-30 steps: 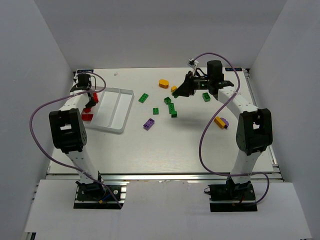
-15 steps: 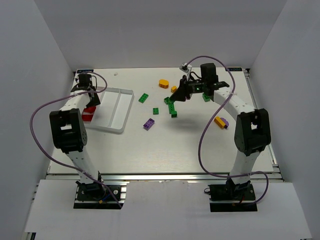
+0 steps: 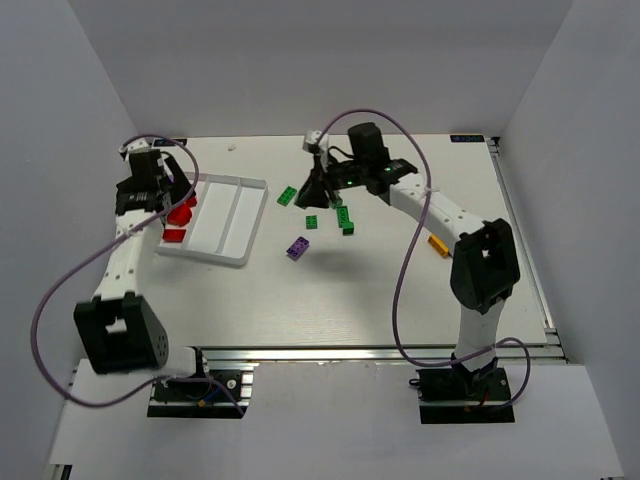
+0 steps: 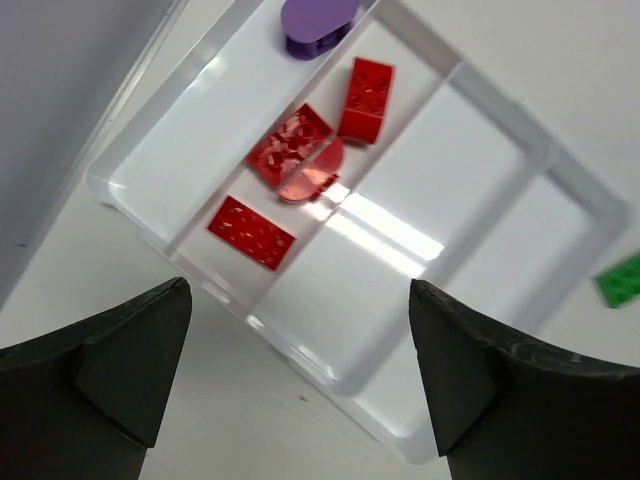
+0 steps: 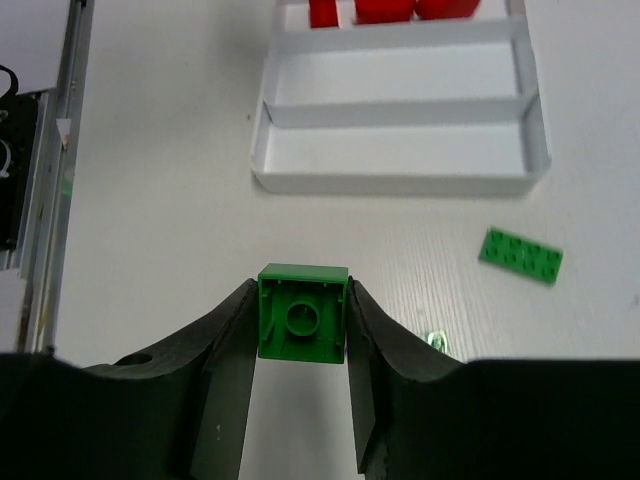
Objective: Sort the legos into containers by color
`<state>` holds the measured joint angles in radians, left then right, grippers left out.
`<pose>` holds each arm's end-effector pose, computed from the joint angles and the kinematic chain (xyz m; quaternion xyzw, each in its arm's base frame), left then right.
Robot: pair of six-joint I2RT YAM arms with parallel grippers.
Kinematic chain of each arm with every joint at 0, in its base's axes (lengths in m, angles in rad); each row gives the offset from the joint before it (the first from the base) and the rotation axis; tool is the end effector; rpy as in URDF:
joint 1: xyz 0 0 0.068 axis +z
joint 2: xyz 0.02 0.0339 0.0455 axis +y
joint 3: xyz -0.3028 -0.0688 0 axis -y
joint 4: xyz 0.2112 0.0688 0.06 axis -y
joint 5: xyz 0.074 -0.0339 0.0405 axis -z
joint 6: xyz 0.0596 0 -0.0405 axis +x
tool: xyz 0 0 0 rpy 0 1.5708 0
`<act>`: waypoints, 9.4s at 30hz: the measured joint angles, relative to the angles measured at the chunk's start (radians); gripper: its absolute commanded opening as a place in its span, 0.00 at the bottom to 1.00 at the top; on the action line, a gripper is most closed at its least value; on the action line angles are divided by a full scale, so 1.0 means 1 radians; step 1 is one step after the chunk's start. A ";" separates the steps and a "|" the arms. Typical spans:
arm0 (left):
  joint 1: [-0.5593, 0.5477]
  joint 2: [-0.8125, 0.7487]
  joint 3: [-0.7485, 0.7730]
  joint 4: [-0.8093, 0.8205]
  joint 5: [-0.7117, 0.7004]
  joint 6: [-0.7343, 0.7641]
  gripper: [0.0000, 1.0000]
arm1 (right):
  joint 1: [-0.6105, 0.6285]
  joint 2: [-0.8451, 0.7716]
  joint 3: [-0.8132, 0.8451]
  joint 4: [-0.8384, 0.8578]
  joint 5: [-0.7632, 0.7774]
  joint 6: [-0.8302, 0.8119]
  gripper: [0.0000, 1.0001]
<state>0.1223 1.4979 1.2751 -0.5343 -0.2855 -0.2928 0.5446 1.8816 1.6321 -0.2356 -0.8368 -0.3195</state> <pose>0.3082 0.0548 0.3372 -0.2424 0.8779 0.0968 0.4014 0.3473 0.2621 0.3547 -0.5182 0.6226 0.3987 0.4300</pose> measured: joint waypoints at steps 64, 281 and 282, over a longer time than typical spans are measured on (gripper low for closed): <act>-0.021 -0.401 -0.350 0.169 0.563 -0.306 0.41 | 0.115 0.272 -0.089 1.011 0.146 0.201 0.13; -0.321 -0.137 -0.379 0.495 0.687 -0.552 0.98 | -0.598 -0.099 -0.472 -0.365 0.571 -0.419 0.64; -0.325 -0.138 -0.379 0.497 0.685 -0.555 0.98 | -0.598 -0.099 -0.473 -0.364 0.569 -0.420 0.63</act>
<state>-0.2031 1.3602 0.8959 -0.0372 0.3992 -0.8482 -0.0536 1.7828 1.1591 -0.5999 -0.2676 -0.7395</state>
